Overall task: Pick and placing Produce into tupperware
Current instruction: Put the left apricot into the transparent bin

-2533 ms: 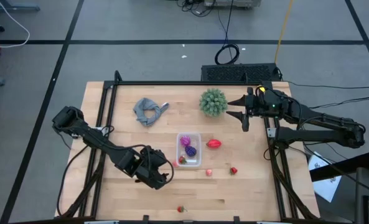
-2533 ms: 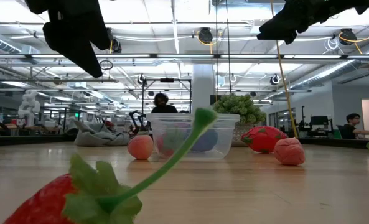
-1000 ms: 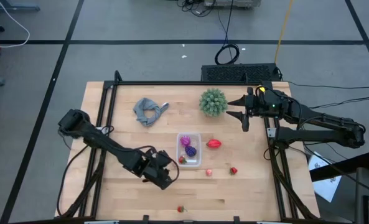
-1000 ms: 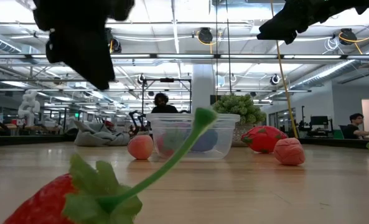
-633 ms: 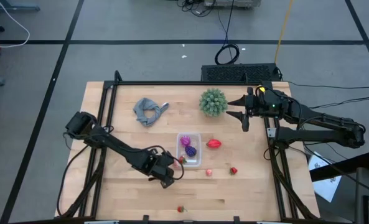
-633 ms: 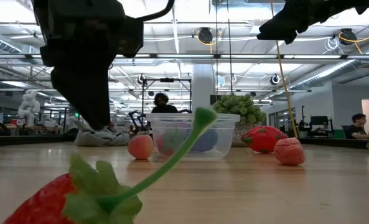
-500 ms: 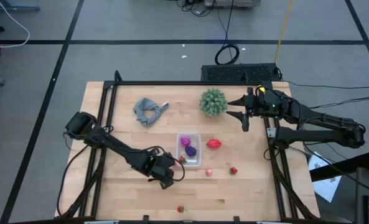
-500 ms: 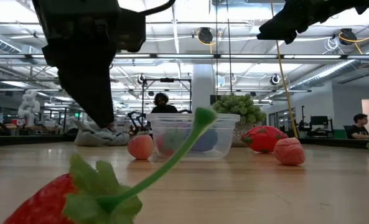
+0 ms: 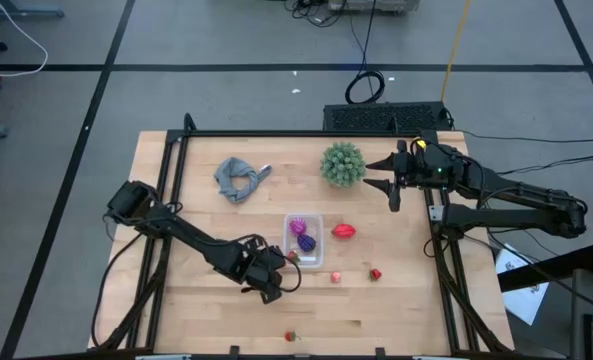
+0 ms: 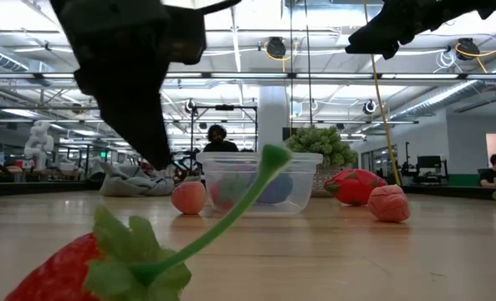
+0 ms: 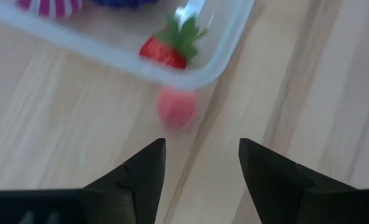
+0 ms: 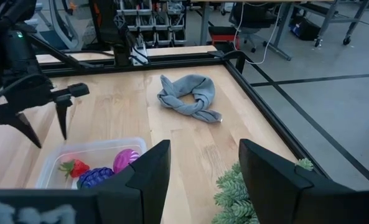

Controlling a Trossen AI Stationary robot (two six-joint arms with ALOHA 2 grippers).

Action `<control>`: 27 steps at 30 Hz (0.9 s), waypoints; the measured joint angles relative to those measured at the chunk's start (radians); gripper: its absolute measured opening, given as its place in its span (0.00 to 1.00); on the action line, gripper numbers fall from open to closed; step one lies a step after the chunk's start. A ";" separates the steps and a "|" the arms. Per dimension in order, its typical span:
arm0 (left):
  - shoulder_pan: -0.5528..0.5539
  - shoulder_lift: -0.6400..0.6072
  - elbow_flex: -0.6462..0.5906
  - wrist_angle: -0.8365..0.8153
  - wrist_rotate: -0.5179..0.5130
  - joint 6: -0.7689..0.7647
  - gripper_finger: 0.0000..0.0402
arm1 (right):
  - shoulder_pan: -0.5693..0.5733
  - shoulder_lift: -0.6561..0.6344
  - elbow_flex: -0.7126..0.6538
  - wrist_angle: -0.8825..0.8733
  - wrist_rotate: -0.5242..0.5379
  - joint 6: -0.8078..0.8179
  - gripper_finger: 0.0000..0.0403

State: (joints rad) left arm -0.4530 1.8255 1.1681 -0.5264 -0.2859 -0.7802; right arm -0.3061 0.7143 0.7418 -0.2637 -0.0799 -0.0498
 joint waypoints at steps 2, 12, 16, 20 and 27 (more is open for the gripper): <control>0.002 0.011 0.001 0.011 -0.001 0.002 0.52 | 0.000 0.000 0.000 -0.002 0.000 -0.003 0.45; 0.021 0.071 -0.001 0.003 0.023 -0.008 0.52 | 0.000 0.000 0.000 -0.003 0.000 -0.022 0.45; 0.027 0.084 -0.001 -0.003 0.023 -0.008 0.52 | 0.000 0.000 0.000 -0.004 0.000 -0.023 0.45; 0.028 0.083 -0.001 -0.009 0.003 -0.008 0.52 | 0.000 0.000 0.000 -0.003 0.000 -0.022 0.45; 0.028 0.083 -0.001 -0.031 -0.015 -0.018 0.52 | 0.000 0.000 0.000 -0.003 0.000 -0.022 0.45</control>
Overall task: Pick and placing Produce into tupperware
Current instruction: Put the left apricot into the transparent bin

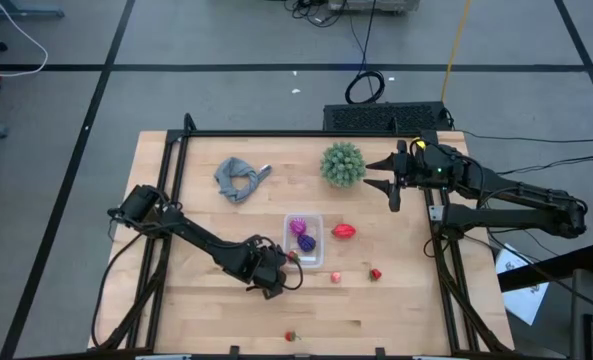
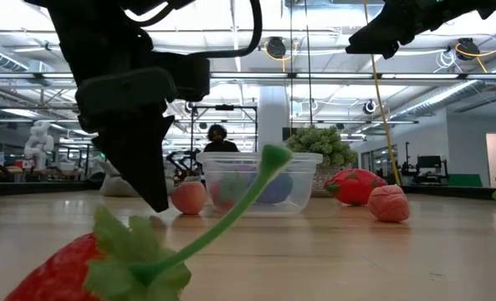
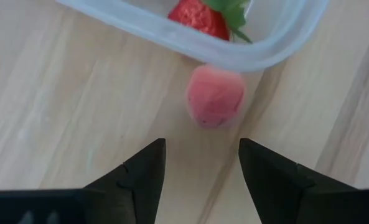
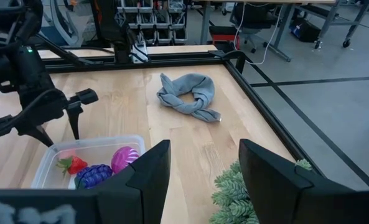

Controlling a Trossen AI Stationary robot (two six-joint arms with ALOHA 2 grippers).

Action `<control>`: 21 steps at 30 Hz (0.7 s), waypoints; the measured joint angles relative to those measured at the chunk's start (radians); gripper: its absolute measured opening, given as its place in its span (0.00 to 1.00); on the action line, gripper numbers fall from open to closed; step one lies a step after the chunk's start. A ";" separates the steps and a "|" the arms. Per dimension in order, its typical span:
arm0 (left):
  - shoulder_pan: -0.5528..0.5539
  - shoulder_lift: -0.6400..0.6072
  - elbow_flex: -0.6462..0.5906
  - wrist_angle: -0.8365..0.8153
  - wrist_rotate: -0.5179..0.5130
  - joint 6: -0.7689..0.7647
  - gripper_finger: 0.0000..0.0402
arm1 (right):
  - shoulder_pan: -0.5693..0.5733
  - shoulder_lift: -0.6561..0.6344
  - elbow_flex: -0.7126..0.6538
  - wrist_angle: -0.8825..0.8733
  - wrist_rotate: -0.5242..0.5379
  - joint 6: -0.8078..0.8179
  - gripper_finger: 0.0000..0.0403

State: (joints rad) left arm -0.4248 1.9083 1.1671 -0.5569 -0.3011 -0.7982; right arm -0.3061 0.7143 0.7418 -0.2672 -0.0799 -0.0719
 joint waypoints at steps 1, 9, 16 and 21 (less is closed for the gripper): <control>0.000 0.000 0.000 0.000 -0.012 0.000 0.52 | 0.000 0.000 0.000 0.000 0.000 0.000 0.45; 0.008 0.000 0.000 0.012 -0.022 0.000 0.52 | 0.000 0.000 0.000 0.000 0.000 0.000 0.45; 0.016 0.000 0.000 0.048 -0.018 0.016 0.52 | 0.000 0.000 0.000 0.000 0.000 0.000 0.45; 0.015 0.000 0.000 0.066 -0.017 0.018 0.52 | 0.000 0.000 0.000 0.000 0.000 0.000 0.45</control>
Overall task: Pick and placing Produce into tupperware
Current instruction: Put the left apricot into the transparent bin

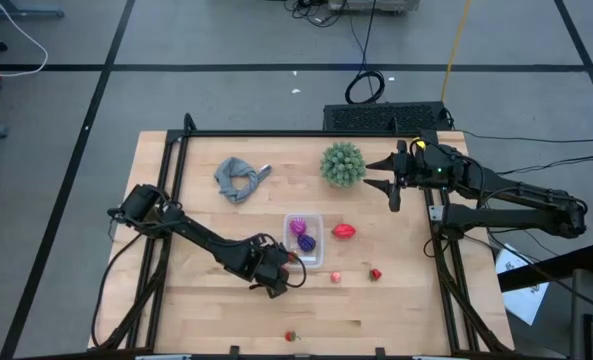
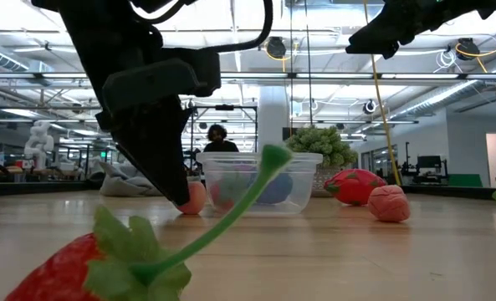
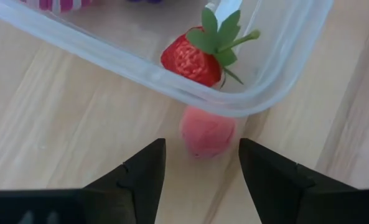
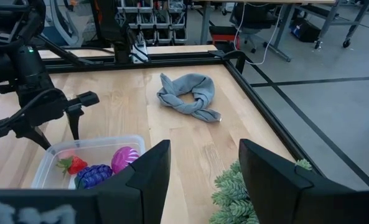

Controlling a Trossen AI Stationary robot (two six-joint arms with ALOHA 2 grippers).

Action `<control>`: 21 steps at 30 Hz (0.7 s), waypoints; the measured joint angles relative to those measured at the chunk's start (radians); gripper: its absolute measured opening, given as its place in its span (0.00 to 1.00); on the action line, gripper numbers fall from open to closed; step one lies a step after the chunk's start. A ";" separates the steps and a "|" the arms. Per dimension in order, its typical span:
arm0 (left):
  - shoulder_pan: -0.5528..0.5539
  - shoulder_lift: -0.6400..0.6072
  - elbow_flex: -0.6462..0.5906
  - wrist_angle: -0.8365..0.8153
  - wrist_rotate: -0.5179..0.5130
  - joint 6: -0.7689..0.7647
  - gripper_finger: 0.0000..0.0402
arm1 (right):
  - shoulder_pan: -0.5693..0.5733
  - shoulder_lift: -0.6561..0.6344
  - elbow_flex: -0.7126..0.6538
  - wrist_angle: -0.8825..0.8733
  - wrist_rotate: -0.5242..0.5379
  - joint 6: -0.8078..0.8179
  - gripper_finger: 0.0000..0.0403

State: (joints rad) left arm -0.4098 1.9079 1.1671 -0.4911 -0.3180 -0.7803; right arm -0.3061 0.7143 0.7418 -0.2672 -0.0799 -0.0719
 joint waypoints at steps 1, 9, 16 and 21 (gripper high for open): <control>0.000 0.000 0.000 0.001 0.000 0.000 0.52 | 0.000 0.000 0.000 0.000 0.000 0.000 0.45; 0.008 0.000 0.000 0.032 0.000 0.020 0.52 | 0.000 0.000 0.000 0.000 0.000 0.000 0.45; 0.010 0.001 0.000 0.026 0.000 0.020 0.52 | 0.000 0.000 0.000 0.000 0.000 0.000 0.45; 0.010 0.011 0.000 0.026 0.000 0.020 0.52 | 0.000 0.000 0.000 0.000 0.000 0.000 0.45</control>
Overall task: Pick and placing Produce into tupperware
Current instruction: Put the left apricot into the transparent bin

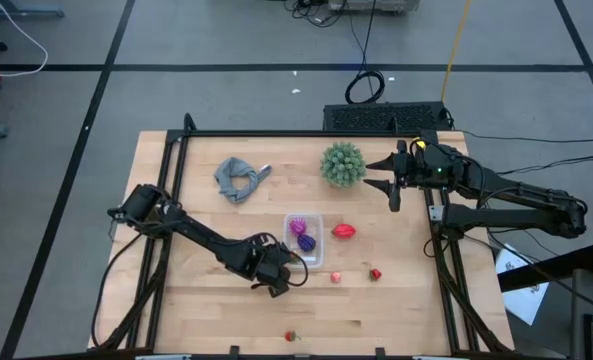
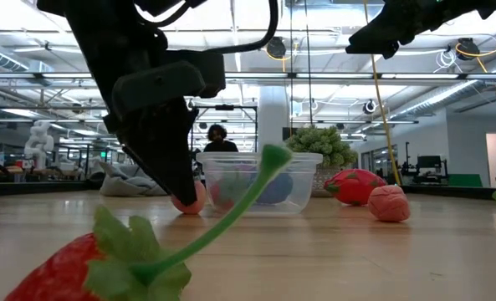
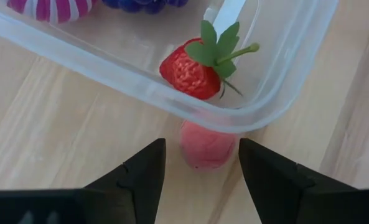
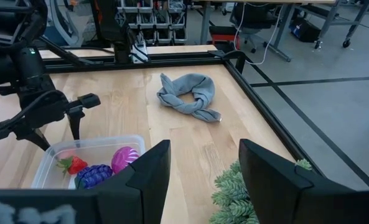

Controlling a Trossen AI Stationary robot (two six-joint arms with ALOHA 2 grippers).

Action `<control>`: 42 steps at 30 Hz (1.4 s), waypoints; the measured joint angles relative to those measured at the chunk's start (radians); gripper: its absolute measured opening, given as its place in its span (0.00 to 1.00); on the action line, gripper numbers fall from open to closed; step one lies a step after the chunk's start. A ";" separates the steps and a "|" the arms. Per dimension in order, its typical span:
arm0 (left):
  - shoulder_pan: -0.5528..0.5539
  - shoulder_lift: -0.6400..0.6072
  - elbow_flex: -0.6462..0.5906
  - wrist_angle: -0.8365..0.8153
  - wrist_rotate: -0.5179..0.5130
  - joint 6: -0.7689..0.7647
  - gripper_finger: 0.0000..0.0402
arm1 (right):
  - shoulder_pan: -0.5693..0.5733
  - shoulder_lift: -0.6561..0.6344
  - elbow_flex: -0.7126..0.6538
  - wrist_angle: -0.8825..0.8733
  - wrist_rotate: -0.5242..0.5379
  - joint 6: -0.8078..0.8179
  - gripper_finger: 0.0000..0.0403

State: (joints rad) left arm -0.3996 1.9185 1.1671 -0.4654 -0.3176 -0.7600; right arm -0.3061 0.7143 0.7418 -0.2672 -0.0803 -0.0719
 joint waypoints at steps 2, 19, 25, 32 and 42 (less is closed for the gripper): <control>0.000 0.007 0.000 -0.003 0.000 0.000 0.52 | 0.000 0.000 0.000 0.000 0.000 0.000 0.45; 0.003 0.031 0.002 0.012 -0.005 0.006 0.52 | 0.000 0.000 0.000 0.000 0.000 0.000 0.45; 0.003 0.032 0.002 0.016 -0.005 0.006 0.46 | 0.000 0.000 0.000 0.000 0.000 0.000 0.45; 0.003 0.032 0.002 0.017 -0.004 0.005 0.32 | 0.000 0.000 0.000 0.000 0.000 0.000 0.45; -0.004 0.030 0.000 0.002 -0.007 -0.026 0.30 | 0.000 0.000 0.000 0.000 0.000 0.000 0.45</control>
State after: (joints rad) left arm -0.4038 1.9488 1.1675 -0.4639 -0.3248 -0.7862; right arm -0.3058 0.7147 0.7416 -0.2672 -0.0801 -0.0715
